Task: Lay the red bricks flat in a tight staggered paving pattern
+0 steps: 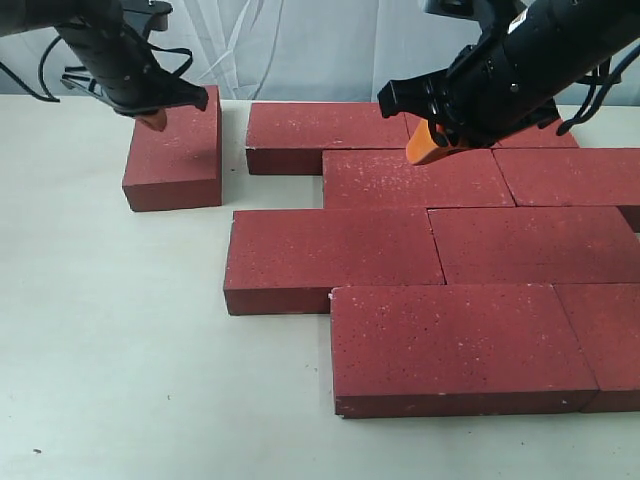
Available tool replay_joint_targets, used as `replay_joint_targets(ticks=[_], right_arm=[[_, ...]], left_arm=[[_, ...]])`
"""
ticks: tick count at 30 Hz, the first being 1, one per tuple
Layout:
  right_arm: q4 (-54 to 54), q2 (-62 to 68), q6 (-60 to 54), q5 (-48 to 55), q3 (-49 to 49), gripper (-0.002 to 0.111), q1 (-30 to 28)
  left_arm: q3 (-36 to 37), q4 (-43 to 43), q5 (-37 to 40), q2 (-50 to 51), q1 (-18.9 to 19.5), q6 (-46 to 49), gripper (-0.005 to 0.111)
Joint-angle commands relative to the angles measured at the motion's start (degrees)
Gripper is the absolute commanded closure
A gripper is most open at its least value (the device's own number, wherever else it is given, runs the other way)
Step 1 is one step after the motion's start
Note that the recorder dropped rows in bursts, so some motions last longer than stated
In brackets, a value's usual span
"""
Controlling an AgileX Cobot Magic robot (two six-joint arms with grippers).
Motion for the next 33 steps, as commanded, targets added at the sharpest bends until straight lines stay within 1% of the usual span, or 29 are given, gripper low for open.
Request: replay_joint_targets(ticks=[1, 8, 12, 19, 22, 25, 28, 31, 33], right_arm=[[0.1, -0.4, -0.8, -0.2, 0.2, 0.109, -0.1], [0.1, -0.4, -0.9, -0.1, 0.2, 0.109, -0.1], [0.1, -0.4, -0.9, -0.1, 0.2, 0.109, -0.1], [0.1, -0.4, -0.9, -0.2, 0.2, 0.109, -0.1], [0.1, -0.4, -1.2, -0.2, 0.2, 0.109, -0.1], [0.1, -0.4, -1.3, -0.2, 0.2, 0.109, -0.1], [0.1, -0.4, -1.3, -0.1, 0.2, 0.109, 0.0], [0.1, -0.4, -1.3, -0.1, 0.2, 0.109, 0.0], [0.1, -0.4, -1.3, 0.1, 0.2, 0.109, 0.0]], left_arm=[[0.3, -5.5, -2.3, 1.6, -0.1, -0.6, 0.107], [0.3, -4.3, -2.1, 2.8, -0.1, -0.4, 0.107], [0.3, -2.9, 0.1, 3.7, -0.1, 2.2, 0.107], [0.3, -2.9, 6.6, 5.2, -0.1, 4.0, 0.107], [0.3, -2.8, 9.8, 4.8, -0.1, 6.2, 0.107], [0.3, -2.0, 15.0, 4.4, -0.1, 9.1, 0.107], [0.3, 2.0, 22.8, 4.2, -0.1, 11.6, 0.107], [0.3, 4.9, 23.5, 4.2, 0.0, 11.4, 0.107], [2.2, 6.9, 23.5, 3.0, 0.0, 9.9, 0.107]])
